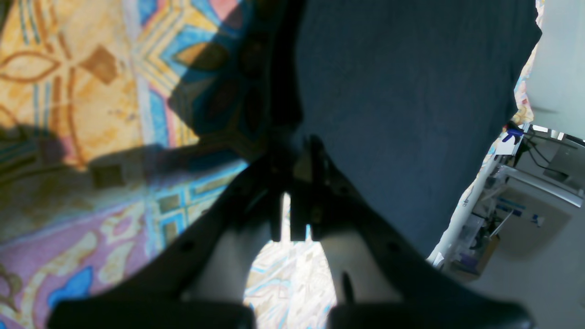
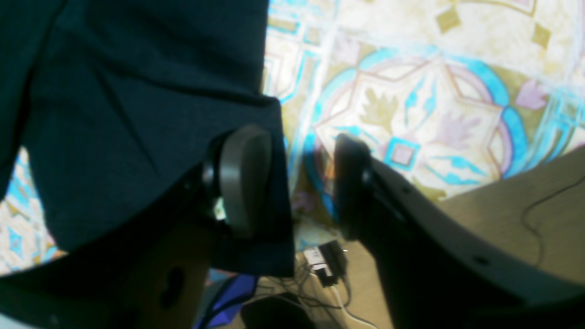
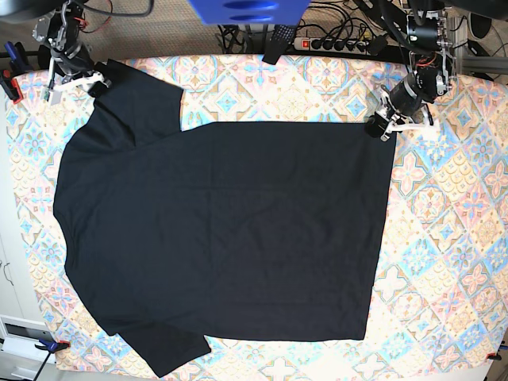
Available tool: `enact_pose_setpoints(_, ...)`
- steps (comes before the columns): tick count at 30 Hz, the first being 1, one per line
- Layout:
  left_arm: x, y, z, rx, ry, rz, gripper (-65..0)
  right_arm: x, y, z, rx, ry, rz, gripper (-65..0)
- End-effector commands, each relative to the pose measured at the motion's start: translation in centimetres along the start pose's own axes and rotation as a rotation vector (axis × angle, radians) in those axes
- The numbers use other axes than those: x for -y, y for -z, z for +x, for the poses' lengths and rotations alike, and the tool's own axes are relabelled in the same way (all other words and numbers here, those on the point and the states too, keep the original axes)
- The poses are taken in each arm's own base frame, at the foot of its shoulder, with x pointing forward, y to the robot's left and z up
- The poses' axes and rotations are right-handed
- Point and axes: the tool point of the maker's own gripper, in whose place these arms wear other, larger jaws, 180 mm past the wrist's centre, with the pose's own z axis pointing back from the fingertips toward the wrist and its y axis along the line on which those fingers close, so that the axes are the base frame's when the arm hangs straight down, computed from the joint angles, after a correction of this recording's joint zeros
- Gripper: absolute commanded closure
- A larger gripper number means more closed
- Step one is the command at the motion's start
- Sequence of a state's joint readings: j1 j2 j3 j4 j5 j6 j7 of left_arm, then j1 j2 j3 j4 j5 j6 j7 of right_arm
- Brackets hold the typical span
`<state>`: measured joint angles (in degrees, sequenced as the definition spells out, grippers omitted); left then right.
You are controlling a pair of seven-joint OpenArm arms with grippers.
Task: Fold the T-shirt properly
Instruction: 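Grasp the sleeve corner with the right gripper and pull both corners taut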
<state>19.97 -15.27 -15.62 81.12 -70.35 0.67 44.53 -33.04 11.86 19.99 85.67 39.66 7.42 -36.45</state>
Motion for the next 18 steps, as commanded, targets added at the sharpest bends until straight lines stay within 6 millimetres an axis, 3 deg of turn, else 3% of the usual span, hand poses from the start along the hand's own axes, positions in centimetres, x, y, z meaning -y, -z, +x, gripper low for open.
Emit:
enact_pose_setpoints(1, 0.7, -0.3, 0.9, 0.019, 0.017, -0.021, -0.1, -0.7, 0.1, -1.5, -0.064, -0.004, 0.027, -26.3)
enact_pose_setpoints(11, 0.6, -0.3, 0.9, 0.018, 0.016, -0.019, -0.1, -3.3, 0.7, -3.8, -0.125, -0.043, 0.087, -26.1)
enact_pose_setpoints(18, 0.4, -0.4, 0.7, 0.015, 0.015, -0.014, -0.1, -3.6, 0.7, -4.2, -0.138, -0.048, 0.095, -25.9)
